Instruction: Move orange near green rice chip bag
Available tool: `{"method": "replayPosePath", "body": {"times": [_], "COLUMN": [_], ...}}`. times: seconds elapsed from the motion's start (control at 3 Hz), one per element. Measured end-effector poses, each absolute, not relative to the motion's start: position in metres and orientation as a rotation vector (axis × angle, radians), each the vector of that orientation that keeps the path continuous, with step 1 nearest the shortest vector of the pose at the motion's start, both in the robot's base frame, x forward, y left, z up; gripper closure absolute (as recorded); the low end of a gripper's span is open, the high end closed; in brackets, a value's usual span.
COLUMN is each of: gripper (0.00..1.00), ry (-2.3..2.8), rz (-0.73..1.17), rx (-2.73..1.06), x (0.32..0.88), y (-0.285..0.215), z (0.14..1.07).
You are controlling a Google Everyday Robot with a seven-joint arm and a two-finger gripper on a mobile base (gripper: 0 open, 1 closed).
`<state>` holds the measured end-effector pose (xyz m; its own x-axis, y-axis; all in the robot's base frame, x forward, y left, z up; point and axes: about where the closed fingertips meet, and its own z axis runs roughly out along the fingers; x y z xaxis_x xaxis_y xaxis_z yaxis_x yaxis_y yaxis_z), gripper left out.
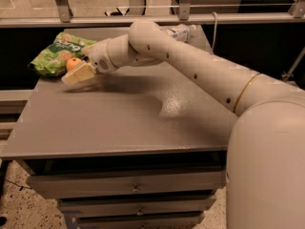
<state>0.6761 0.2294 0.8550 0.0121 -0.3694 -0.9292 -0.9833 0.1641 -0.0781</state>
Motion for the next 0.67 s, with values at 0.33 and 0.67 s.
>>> {"method": "replayPosePath", "body": {"times": [0.33,0.67], "gripper": [0.00,0.00], "ry": [1.522,1.537], "rz": [0.841,0.788], "rx": [-1.354,-1.302], "x": [0.676,0.679], "y": [0.228,0.189], "z": [0.855,0.866]}}
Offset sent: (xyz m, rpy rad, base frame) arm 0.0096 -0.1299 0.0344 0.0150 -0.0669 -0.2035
